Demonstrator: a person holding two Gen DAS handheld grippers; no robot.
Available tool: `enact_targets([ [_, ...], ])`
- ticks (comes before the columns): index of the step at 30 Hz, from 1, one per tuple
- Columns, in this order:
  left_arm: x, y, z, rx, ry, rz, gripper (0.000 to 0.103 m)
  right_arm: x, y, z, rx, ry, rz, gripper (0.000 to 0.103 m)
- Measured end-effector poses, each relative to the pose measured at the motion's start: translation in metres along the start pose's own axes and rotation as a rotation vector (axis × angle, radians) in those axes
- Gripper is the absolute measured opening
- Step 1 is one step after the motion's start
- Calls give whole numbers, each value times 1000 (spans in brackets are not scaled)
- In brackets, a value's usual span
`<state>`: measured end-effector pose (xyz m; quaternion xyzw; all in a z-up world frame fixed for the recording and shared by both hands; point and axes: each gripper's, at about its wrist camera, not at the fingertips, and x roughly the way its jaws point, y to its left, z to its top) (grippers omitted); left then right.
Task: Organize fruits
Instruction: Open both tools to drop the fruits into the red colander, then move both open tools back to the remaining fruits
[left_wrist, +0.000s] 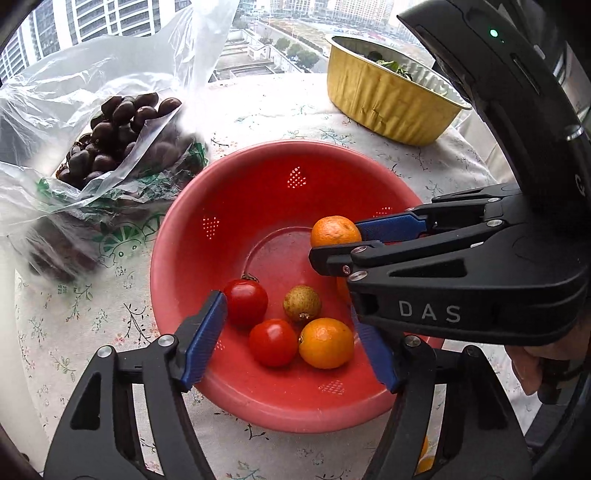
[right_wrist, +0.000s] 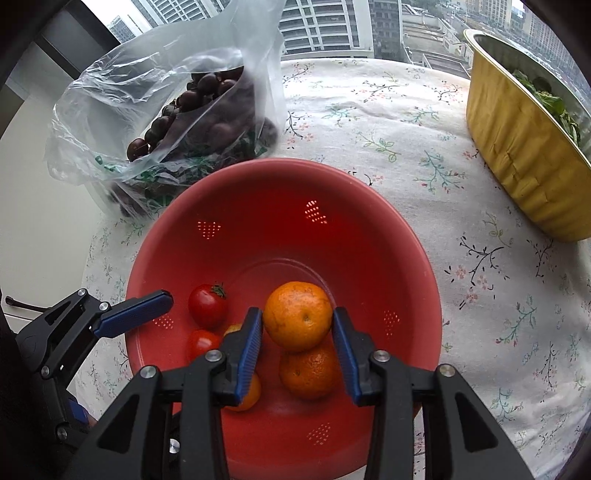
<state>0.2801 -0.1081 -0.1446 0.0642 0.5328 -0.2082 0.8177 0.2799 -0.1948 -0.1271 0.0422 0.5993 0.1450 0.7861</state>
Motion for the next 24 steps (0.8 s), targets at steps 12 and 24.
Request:
enact_targets([
  [12, -61, 2, -38, -25, -54, 38, 89, -42, 0, -18, 30, -79, 3, 62],
  [24, -91, -10, -153, -29, 23, 19, 103, -98, 11, -137, 102, -94, 10, 71],
])
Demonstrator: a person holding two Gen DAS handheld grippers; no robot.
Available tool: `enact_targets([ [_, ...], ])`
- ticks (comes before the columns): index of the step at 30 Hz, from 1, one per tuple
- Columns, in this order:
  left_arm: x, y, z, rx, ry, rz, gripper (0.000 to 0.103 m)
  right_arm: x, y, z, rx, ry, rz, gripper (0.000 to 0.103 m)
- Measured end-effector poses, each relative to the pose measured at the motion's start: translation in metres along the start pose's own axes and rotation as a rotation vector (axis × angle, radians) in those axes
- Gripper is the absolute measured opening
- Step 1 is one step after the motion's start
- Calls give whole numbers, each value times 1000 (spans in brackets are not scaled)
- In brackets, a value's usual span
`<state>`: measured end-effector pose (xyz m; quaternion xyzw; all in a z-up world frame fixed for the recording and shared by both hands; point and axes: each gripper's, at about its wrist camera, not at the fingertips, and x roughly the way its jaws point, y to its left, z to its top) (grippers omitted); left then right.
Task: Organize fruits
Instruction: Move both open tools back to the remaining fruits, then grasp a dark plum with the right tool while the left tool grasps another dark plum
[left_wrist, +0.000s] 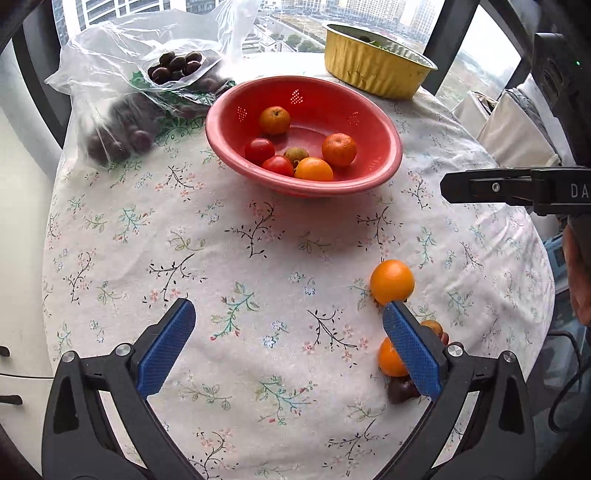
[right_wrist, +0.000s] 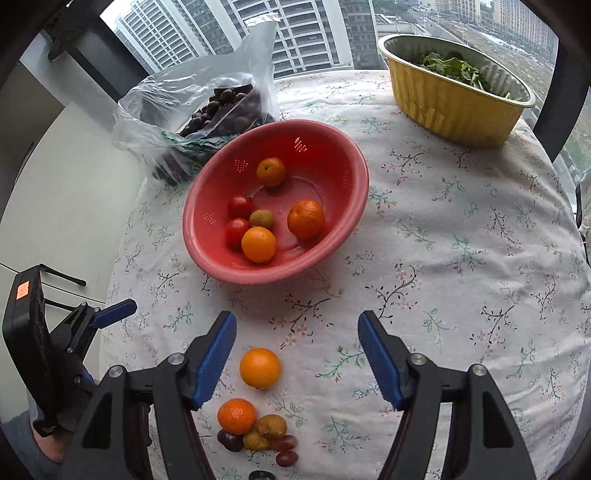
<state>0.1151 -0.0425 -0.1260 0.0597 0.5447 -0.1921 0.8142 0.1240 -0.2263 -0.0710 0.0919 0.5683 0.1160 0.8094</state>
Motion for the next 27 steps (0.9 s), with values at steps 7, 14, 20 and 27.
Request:
enact_targets([
  [7, -10, -17, -60, 63, 31, -13, 103, -3, 9, -95, -7, 85, -12, 71],
  [14, -15, -33, -91, 88, 113, -10, 103, 9, 31, -148, -44, 120, -16, 71],
  [20, -26, -33, -105, 104, 120, 2, 103, 20, 38, -163, -47, 127, -33, 62],
  [27, -37, -21, -117, 81, 119, 14, 103, 35, 45, -175, -59, 161, -47, 53],
])
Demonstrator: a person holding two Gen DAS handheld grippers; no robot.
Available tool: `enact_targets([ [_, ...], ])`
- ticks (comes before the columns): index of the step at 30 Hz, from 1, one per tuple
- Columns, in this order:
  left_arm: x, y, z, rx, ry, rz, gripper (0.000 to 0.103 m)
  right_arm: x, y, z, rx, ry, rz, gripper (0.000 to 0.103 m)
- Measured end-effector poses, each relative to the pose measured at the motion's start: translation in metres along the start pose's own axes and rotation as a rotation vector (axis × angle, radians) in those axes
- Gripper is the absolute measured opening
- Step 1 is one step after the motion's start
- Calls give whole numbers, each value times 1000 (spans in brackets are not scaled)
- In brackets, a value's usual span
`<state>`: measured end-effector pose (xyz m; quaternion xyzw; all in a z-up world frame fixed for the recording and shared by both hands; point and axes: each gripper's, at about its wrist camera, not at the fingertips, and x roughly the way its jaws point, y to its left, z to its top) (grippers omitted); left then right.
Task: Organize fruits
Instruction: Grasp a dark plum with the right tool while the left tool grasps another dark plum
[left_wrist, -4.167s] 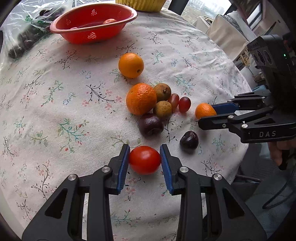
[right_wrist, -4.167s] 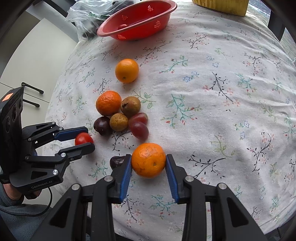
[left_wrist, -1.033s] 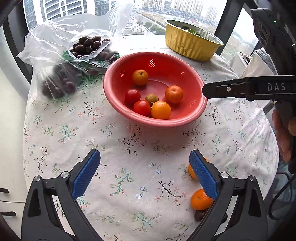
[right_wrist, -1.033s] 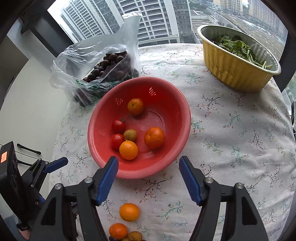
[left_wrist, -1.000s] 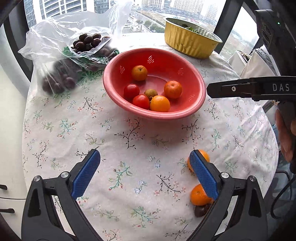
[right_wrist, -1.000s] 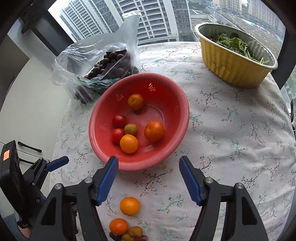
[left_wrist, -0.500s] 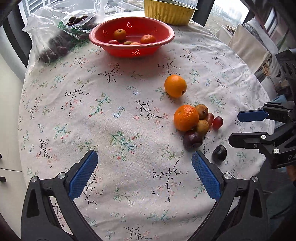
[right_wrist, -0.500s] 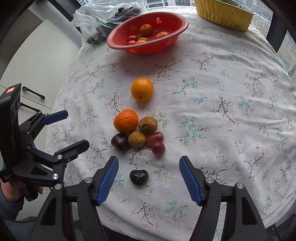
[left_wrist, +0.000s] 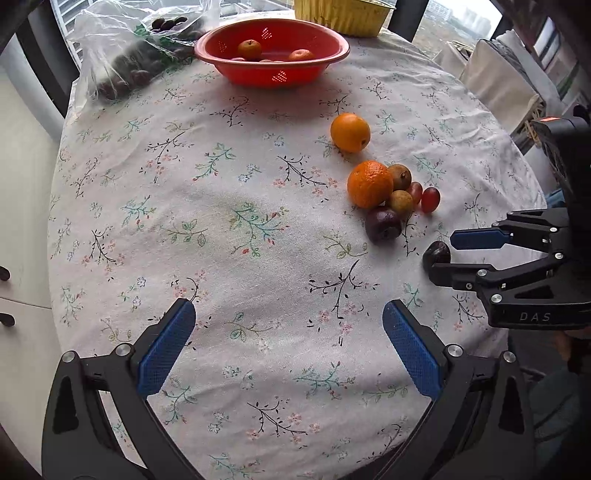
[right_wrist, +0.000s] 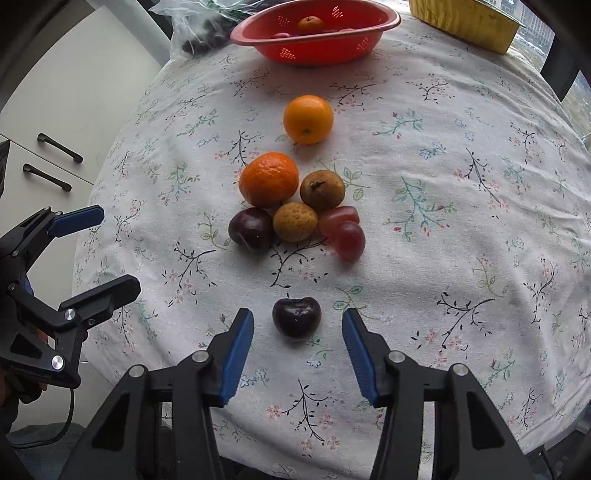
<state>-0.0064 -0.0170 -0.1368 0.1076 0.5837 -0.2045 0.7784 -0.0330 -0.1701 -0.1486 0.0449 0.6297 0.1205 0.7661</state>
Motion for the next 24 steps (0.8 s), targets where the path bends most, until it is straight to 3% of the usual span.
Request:
enact_targets([
  [10, -5, 4, -7, -3, -4, 8, 103, 10, 8, -5, -25, 11, -14, 43],
  [15, -4, 1, -6, 4, -3, 5, 103, 10, 8, -4, -20, 0, -13, 43],
  [20, -1, -3, -1, 11, -4, -5, 103, 10, 6, -4, -26, 0, -23, 31],
  [24, 4, -9, 7, 20, -3, -15, 103, 9, -1, -5, -9, 3, -6, 30],
])
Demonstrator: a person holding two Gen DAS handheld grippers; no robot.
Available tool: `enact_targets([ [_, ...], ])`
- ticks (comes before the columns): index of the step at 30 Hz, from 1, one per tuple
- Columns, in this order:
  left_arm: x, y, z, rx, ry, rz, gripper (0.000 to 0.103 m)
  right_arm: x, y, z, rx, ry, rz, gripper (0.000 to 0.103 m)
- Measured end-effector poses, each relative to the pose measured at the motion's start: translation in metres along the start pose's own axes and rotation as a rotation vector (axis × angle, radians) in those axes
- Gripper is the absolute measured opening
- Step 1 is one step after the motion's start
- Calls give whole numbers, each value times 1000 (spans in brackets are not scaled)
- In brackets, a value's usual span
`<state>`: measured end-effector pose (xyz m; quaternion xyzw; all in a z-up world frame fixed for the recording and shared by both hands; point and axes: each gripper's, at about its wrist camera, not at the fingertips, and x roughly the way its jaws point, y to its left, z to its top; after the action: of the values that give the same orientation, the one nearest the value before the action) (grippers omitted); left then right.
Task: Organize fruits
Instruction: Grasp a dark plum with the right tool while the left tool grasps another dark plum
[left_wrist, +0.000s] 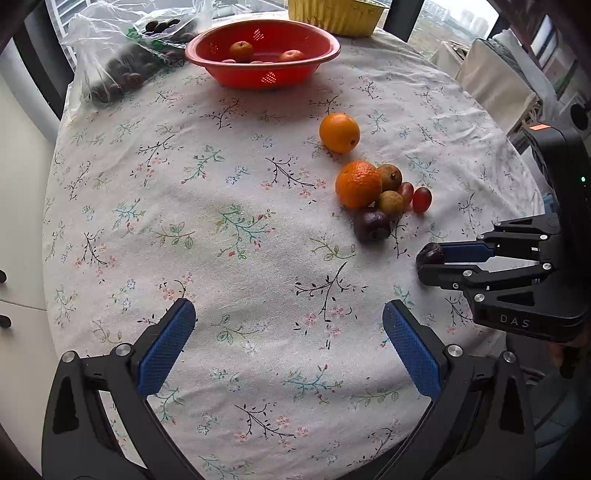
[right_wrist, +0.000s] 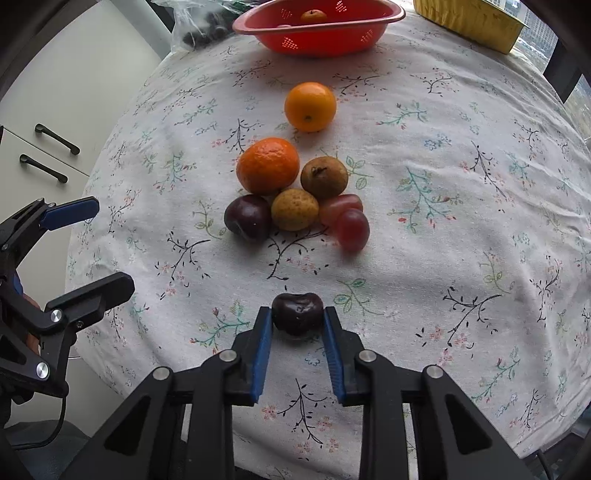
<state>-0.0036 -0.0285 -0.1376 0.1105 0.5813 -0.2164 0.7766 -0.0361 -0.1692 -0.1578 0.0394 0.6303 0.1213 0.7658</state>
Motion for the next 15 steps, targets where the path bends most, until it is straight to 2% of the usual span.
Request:
enact_targets([
  [10, 21, -29, 27, 46, 13, -39, 102, -19, -28, 6, 54, -28, 17, 30],
  [14, 30, -37, 39, 46, 9, -62, 101, -24, -38, 9, 67, -38, 19, 30],
  [15, 32, -39, 43, 49, 8, -70, 98, -24, -41, 9, 70, -39, 19, 30],
])
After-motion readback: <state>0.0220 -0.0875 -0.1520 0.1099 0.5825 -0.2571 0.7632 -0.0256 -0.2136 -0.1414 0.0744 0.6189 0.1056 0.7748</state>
